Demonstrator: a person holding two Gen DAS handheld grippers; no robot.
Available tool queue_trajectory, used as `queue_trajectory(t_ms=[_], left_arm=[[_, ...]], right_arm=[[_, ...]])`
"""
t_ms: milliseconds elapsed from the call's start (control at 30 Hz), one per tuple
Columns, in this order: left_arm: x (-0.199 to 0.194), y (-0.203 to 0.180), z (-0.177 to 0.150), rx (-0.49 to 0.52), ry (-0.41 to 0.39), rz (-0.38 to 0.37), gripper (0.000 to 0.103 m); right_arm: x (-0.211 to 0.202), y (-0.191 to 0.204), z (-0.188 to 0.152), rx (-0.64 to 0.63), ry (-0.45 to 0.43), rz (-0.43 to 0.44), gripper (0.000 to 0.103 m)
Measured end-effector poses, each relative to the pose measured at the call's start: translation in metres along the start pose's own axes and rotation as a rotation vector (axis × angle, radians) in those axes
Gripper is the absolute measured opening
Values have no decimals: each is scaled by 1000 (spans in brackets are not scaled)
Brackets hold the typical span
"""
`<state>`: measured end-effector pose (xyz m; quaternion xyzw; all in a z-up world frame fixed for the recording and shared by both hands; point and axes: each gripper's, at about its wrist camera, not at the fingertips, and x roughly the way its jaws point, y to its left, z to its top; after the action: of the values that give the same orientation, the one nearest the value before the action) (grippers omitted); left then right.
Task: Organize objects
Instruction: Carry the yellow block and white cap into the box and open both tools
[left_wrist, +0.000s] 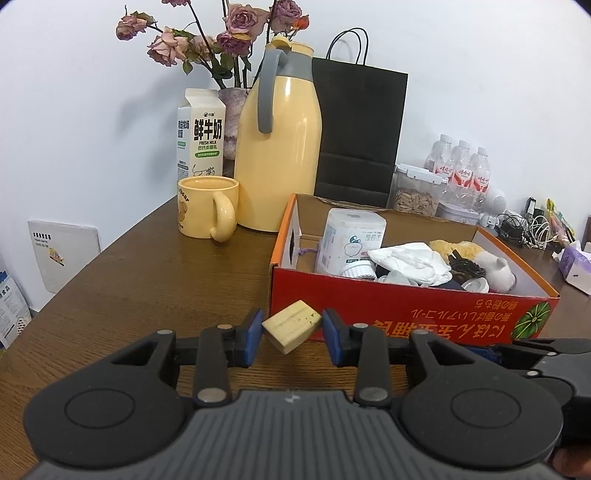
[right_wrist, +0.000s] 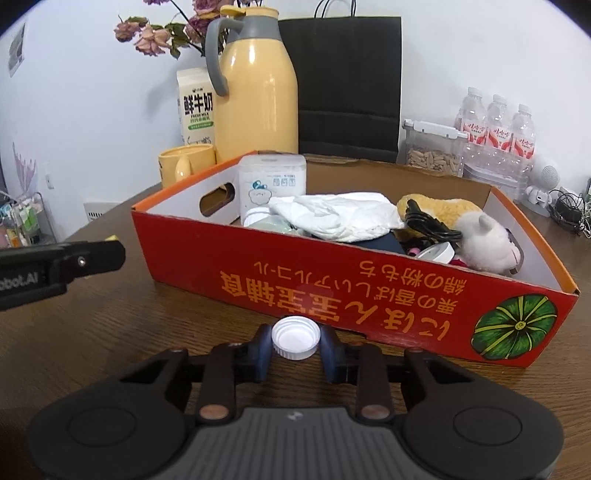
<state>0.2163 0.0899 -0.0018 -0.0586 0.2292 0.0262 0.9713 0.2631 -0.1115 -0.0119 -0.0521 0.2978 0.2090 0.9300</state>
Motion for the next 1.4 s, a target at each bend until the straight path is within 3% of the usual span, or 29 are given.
queue_trajectory(t_ms=[500, 900, 1067, 1167, 1400], left_arm=[[-7, -2, 6, -27, -22, 13, 36], [10, -52, 57, -9, -105, -23, 36], [34, -74, 77, 5, -144, -27, 36], [48, -86, 74, 38, -170, 0, 36], [66, -85, 63, 71, -115, 10, 36]], right_arm=[[-53, -15, 8, 21, -191, 48, 27], [-59, -67, 49, 27, -307, -27, 27], [-42, -84, 62, 48, -328, -43, 27], [-31, -92, 59, 56, -294, -30, 27], [-19, -95, 55, 53, -254, -18, 27]])
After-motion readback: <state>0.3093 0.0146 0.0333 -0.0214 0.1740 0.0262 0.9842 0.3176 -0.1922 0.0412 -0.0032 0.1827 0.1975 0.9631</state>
